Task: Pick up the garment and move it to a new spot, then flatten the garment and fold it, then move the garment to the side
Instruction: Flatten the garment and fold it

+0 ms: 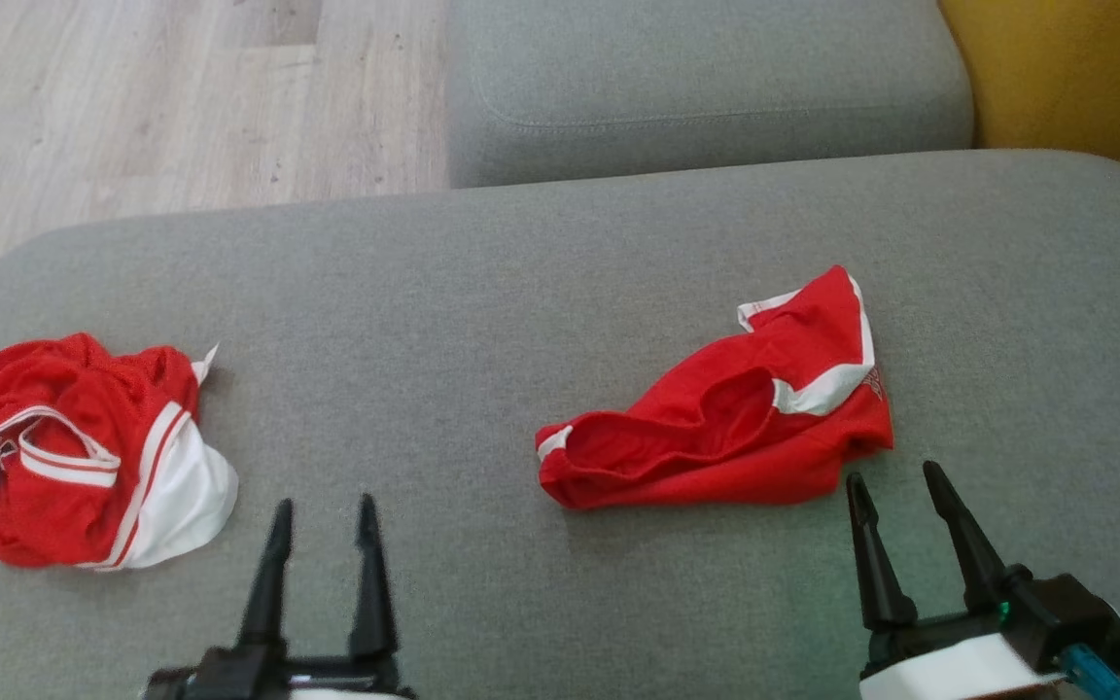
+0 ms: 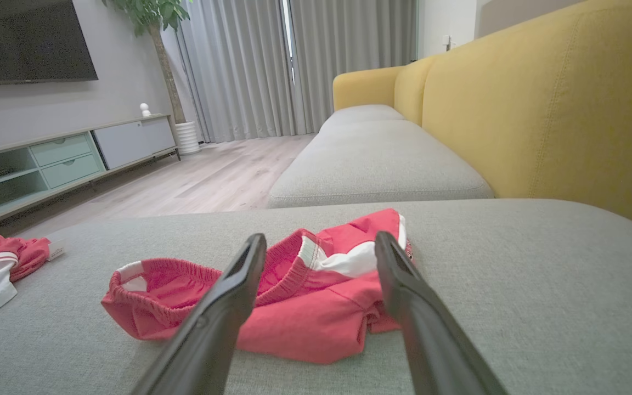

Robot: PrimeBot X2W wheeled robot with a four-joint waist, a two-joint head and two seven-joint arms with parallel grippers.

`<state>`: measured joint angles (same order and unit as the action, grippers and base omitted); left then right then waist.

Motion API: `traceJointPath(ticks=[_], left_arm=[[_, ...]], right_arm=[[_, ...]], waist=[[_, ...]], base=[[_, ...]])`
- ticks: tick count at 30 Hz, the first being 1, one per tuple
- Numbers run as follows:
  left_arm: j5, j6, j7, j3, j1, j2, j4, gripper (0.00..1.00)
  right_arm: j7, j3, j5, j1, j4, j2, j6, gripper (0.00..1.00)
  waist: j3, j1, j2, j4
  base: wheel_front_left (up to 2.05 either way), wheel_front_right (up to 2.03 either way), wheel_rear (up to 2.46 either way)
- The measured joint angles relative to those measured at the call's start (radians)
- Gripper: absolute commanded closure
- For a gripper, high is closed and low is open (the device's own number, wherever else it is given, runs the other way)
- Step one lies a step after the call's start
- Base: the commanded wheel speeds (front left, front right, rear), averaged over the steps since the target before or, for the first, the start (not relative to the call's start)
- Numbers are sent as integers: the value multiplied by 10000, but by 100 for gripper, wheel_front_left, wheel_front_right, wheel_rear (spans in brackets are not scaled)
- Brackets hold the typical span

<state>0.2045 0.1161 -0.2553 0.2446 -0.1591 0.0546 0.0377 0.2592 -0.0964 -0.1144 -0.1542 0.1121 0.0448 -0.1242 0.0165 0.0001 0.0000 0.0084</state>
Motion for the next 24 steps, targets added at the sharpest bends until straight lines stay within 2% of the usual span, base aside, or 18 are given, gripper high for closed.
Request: traceJointPath(ticks=[6, 9, 12, 20, 24], left_arm=[[842, -813, 2, 1473, 959, -2, 713, 0], [1979, -1267, 2, 2690, 1795, 0, 1007, 0], [2592, -1549, 416, 4033, 2954, -2, 1267, 0], [4792, -1584, 2472, 6197, 5852, -15, 2025, 0], [5409, -1122, 2917, 6435, 6750, -15, 2953, 0]], right_arm=[[0, -240, 0, 8, -54, 0, 0, 0], [-6, -268, -15, 51, -96, 0, 0, 0], [-10, -345, -67, 298, -155, 0, 0, 0], [-10, -694, -196, 1183, -249, 2, 0, 0], [-10, -809, -268, 1415, -247, 4, 0, 0]], waist=[[-244, 0, 0, -244], [-459, 0, 0, -458], [-761, 0, 0, -734], [-1759, 2, 0, -1701], [-2181, 2, 0, -2261]], base=[[0, 0, 0], [0, 0, 0], [0, 0, 0], [0, 0, 0], [0, 0, 0]])
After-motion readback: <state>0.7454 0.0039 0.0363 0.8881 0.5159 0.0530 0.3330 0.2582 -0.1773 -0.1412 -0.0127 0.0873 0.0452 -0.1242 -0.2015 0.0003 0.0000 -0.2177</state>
